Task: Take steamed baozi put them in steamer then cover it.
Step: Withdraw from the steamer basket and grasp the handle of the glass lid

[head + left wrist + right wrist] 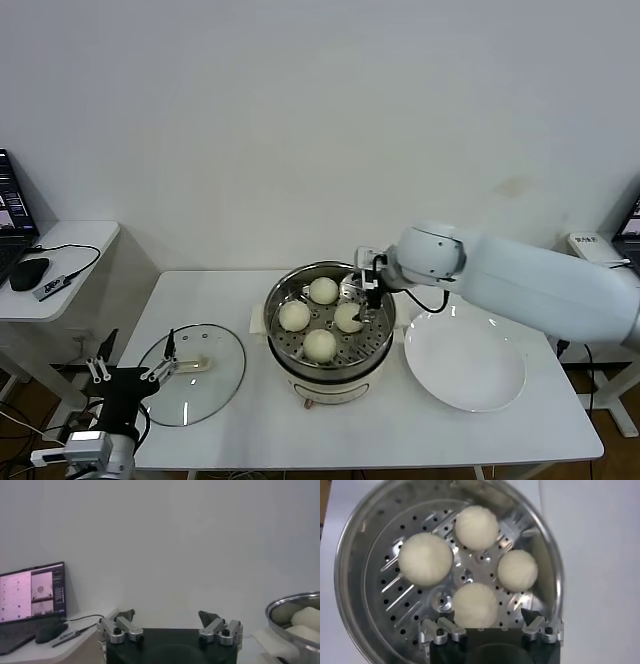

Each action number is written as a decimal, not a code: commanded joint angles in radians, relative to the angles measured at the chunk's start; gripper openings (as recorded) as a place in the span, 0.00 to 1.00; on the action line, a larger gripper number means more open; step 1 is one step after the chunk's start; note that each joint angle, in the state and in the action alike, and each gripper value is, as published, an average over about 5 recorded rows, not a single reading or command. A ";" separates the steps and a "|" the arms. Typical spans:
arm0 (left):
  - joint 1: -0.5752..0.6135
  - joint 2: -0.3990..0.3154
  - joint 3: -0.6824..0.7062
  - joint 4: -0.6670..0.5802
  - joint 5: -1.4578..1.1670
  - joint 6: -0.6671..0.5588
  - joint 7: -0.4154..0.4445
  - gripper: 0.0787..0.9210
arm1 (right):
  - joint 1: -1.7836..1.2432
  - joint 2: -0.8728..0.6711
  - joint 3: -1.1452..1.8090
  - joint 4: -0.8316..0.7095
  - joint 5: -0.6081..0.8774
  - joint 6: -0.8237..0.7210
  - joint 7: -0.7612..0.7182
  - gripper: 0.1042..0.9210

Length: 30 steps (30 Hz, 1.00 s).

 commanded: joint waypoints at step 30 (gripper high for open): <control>-0.068 0.133 -0.056 0.447 1.100 -0.304 0.043 0.88 | -1.964 0.611 2.055 0.359 -0.202 0.832 0.417 0.88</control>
